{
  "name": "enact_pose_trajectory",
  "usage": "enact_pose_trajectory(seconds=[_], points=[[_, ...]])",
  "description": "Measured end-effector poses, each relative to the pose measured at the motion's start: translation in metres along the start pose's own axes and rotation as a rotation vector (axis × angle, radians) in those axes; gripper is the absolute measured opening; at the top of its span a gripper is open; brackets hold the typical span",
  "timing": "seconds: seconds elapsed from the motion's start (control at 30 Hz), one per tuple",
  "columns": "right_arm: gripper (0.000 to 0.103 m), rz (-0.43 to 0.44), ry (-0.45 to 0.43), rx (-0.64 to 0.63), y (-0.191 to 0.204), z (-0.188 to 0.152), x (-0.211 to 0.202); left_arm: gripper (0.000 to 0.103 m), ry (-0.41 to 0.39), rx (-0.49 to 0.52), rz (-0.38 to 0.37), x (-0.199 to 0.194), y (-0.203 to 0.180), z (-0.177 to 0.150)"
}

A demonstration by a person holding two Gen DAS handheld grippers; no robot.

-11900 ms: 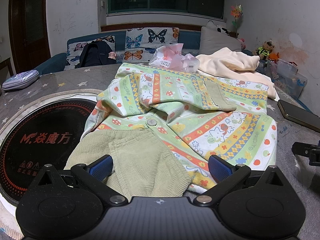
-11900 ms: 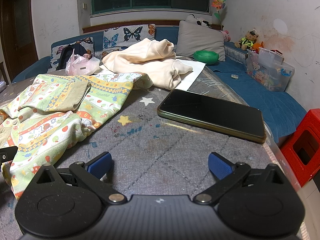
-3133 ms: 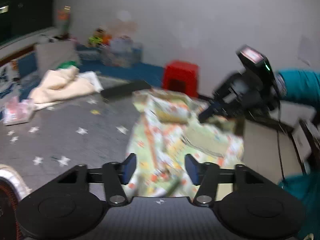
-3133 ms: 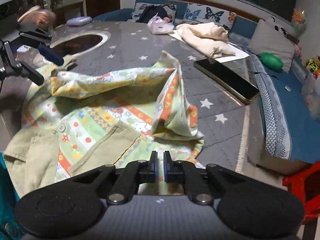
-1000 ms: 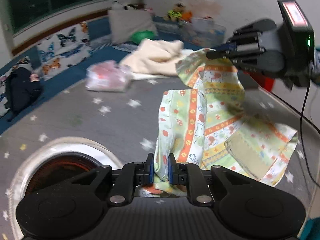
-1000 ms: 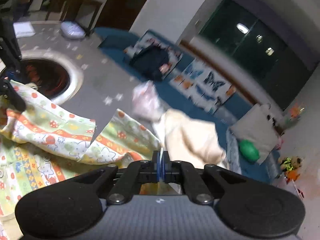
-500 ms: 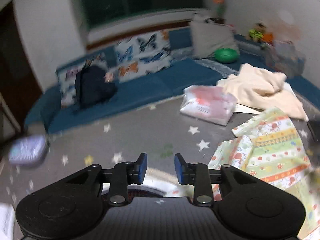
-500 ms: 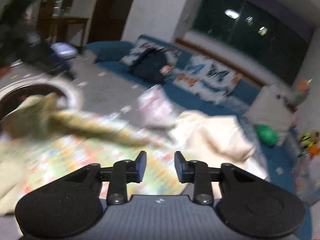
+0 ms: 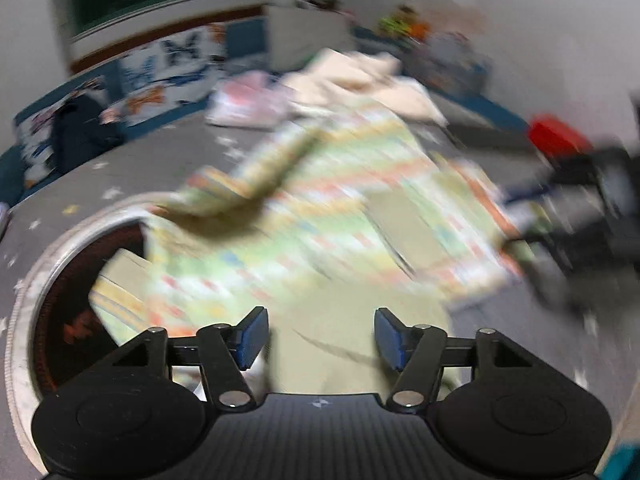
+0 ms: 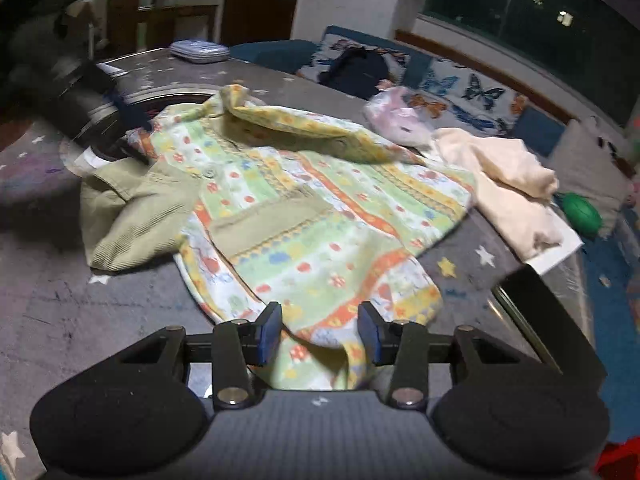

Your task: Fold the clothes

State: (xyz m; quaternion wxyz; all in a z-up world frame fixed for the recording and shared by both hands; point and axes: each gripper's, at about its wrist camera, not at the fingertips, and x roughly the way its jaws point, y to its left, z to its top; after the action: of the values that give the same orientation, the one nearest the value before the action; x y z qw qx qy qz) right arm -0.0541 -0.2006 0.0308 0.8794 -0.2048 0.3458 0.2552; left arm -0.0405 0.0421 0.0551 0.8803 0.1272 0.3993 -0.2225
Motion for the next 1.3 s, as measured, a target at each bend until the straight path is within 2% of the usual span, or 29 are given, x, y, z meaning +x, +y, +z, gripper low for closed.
enact_pose_trajectory(seconds=[0.07, 0.17, 0.2, 0.23, 0.27, 0.3, 0.37, 0.43, 0.53, 0.67, 0.77, 0.8, 0.83, 0.9, 0.93, 0.97, 1.13, 1.3], points=[[0.039, -0.012, -0.007, 0.007, 0.002, -0.002, -0.001, 0.069, 0.002, 0.066, 0.003, 0.0, -0.023, -0.011], [0.039, -0.049, -0.015, -0.008, 0.007, -0.004, 0.002, 0.07, 0.003, 0.12, 0.022, 0.005, -0.044, -0.018], [0.032, -0.061, -0.012, -0.01, 0.008, -0.005, 0.004, 0.07, -0.002, 0.135, 0.035, 0.005, -0.049, -0.02], [0.019, -0.071, -0.012, 0.001, 0.009, -0.007, 0.005, 0.069, 0.0, 0.132, 0.034, 0.006, -0.051, -0.02], [0.014, -0.077, -0.016, 0.023, 0.007, -0.008, 0.005, 0.068, 0.002, 0.129, 0.034, 0.007, -0.052, -0.019], [0.01, -0.083, -0.021, 0.046, 0.005, -0.009, 0.004, 0.065, 0.011, 0.119, 0.027, 0.008, -0.051, -0.018], [0.004, -0.095, -0.036, 0.091, 0.001, -0.011, 0.001, 0.051, 0.02, 0.092, -0.004, 0.007, -0.049, -0.019], [0.002, -0.113, -0.061, 0.133, -0.003, -0.013, -0.007, 0.032, 0.028, 0.075, -0.033, 0.006, -0.05, -0.019], [0.001, -0.141, -0.096, 0.186, -0.013, -0.015, -0.023, 0.017, 0.033, 0.074, -0.059, 0.003, -0.056, -0.021], [0.001, -0.162, -0.116, 0.221, -0.022, -0.018, -0.041, 0.017, 0.027, 0.08, -0.06, -0.001, -0.064, -0.023], [0.004, -0.145, -0.117, 0.215, -0.02, -0.018, -0.048, 0.025, 0.021, 0.08, -0.041, -0.005, -0.066, -0.024], [0.007, -0.141, -0.119, 0.205, -0.018, -0.018, -0.049, 0.034, 0.019, 0.08, -0.036, -0.006, -0.067, -0.024], [0.008, -0.132, -0.12, 0.19, -0.013, -0.017, -0.05, 0.052, 0.017, 0.08, -0.032, -0.007, -0.067, -0.024], [0.013, -0.11, -0.126, 0.164, -0.004, -0.014, -0.048, 0.059, 0.026, 0.078, -0.042, -0.008, -0.071, -0.026], [0.021, -0.098, -0.129, 0.153, 0.0, -0.013, -0.046, 0.06, 0.031, 0.091, -0.044, -0.008, -0.074, -0.027], [0.024, -0.088, -0.13, 0.141, 0.004, -0.011, -0.044, 0.06, 0.036, 0.105, -0.045, -0.007, -0.078, -0.029], [0.034, -0.019, -0.12, 0.076, 0.026, 0.002, -0.026, 0.061, 0.037, 0.096, -0.032, -0.002, -0.081, -0.029], [0.036, 0.034, -0.082, 0.056, 0.038, 0.015, 0.005, 0.061, 0.041, 0.078, -0.046, 0.001, -0.076, -0.028]])
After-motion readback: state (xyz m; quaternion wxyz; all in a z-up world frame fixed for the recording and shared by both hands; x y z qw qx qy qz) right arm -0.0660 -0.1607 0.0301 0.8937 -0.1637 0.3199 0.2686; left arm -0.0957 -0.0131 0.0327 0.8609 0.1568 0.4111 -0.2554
